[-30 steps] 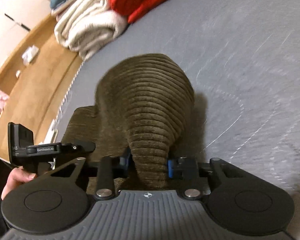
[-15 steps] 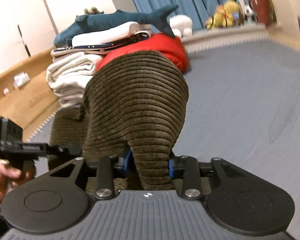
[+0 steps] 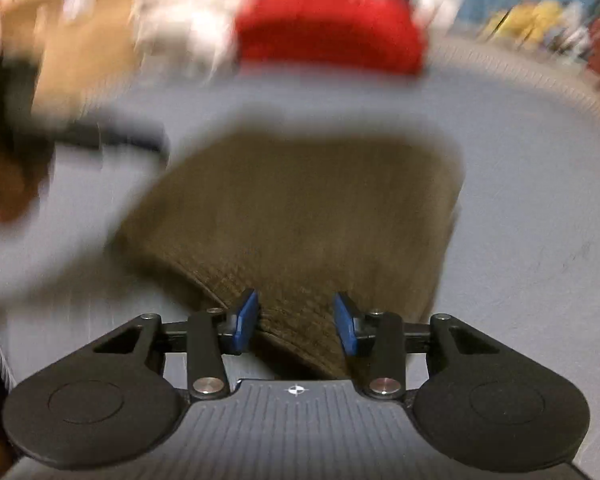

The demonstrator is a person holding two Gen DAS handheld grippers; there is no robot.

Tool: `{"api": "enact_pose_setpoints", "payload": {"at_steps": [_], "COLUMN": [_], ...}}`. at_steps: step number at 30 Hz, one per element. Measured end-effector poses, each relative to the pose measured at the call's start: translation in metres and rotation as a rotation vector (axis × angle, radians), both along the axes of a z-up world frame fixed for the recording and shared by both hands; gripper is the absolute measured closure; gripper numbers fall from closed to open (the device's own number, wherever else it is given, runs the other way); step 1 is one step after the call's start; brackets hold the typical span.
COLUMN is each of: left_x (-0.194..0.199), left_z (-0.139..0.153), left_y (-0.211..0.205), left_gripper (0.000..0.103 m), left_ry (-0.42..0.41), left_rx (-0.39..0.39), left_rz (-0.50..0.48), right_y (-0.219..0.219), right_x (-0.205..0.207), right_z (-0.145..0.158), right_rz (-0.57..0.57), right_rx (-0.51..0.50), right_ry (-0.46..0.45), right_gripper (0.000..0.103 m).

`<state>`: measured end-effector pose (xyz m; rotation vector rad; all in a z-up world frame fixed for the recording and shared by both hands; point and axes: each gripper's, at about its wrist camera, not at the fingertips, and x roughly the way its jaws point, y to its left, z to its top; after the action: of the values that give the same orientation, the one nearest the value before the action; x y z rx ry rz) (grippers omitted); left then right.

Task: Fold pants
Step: 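Open the right gripper and release the folded pants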

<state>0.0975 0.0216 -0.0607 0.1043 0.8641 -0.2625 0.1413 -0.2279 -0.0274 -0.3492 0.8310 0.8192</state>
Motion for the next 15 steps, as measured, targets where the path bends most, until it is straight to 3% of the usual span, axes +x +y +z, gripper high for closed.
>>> {"api": "enact_pose_setpoints", "payload": {"at_steps": [2,5,9,13,15], "left_x": [-0.004,-0.008,-0.013,-0.009,-0.001], "left_z": [-0.013,0.003,0.025,0.033,0.034], "left_y": [-0.012,-0.004,0.003,0.010,0.010], "left_gripper": [0.057,0.057,0.057,0.057,0.058], "left_ry": [-0.014,-0.023,-0.131,-0.212,-0.223], "left_rx": [0.096,0.033,-0.029,-0.041,-0.044], "left_rz": [-0.035,0.001,0.075,0.156,0.203], "right_y": [-0.002,-0.013,-0.029,-0.041,-0.036], "right_x": [-0.006,0.001,0.011,0.049,0.069], "right_z": [-0.013,0.000,0.030,0.060,0.061], "right_rz": [0.031,0.018,-0.012,-0.205,-0.328], "right_rx": [-0.089,-0.032,0.097,0.312,0.364], "right_ry": [-0.023,0.021,0.043,0.000,-0.041], "right_gripper": [0.059,0.061,0.062,0.057,0.057]}}
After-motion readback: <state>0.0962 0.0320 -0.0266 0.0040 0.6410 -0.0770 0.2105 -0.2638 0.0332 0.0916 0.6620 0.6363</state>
